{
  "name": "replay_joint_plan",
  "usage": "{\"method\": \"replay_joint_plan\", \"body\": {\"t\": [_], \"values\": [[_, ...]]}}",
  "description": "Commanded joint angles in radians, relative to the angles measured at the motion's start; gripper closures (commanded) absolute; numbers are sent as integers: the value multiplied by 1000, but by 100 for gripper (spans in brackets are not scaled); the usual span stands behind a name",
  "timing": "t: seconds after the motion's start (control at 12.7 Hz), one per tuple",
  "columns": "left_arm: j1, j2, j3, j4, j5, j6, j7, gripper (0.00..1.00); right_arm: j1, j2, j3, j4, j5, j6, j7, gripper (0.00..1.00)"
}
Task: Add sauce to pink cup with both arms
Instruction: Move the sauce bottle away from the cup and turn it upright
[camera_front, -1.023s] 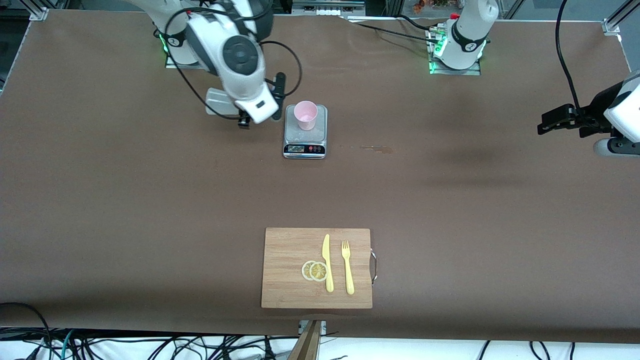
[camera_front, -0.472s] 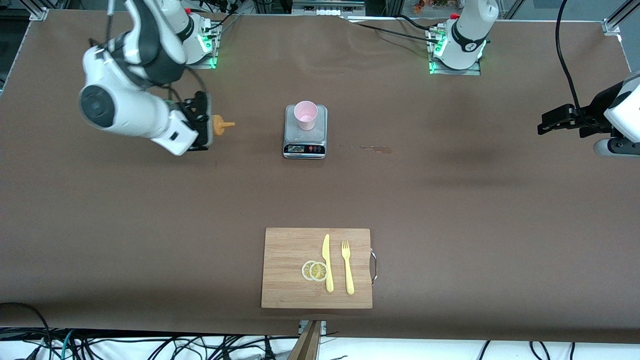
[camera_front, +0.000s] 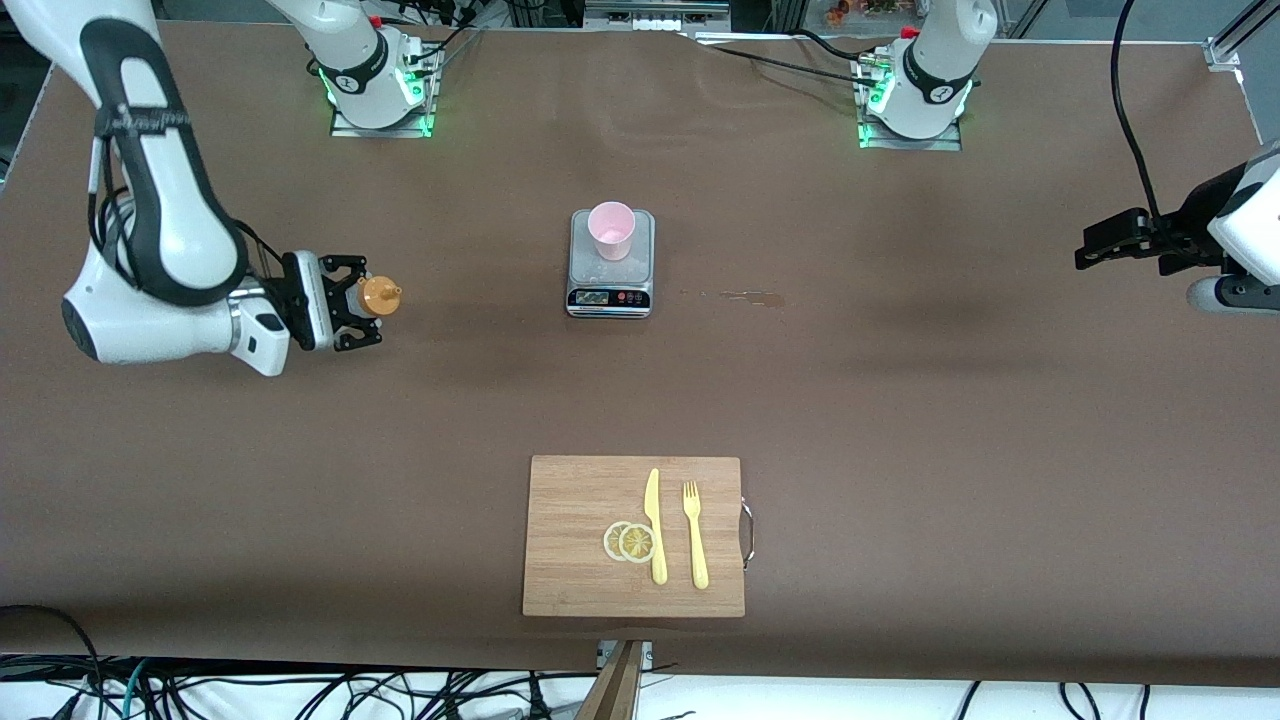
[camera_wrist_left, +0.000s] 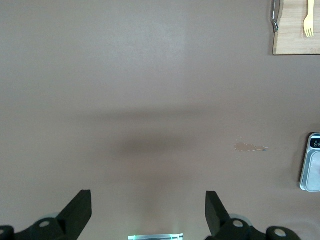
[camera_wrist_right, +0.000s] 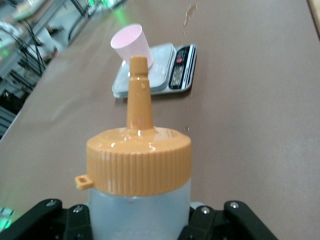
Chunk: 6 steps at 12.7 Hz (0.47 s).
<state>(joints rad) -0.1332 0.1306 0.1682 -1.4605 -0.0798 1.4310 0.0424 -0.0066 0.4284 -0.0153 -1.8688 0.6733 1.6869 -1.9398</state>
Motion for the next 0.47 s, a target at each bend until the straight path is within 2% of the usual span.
{"method": "replay_joint_plan", "body": {"t": [0.0,0.24,0.39], "values": [[4,17,-1,32,6,-15,19,0,3,143,-40,137,115,-119,-60,86],[3,17,-1,32,6,-15,19,0,3,252,-44,151,282,-136,-157,86],[3,17,-1,32,6,-15,19,0,3,283,-46,151,333,-136,-159,86]]}}
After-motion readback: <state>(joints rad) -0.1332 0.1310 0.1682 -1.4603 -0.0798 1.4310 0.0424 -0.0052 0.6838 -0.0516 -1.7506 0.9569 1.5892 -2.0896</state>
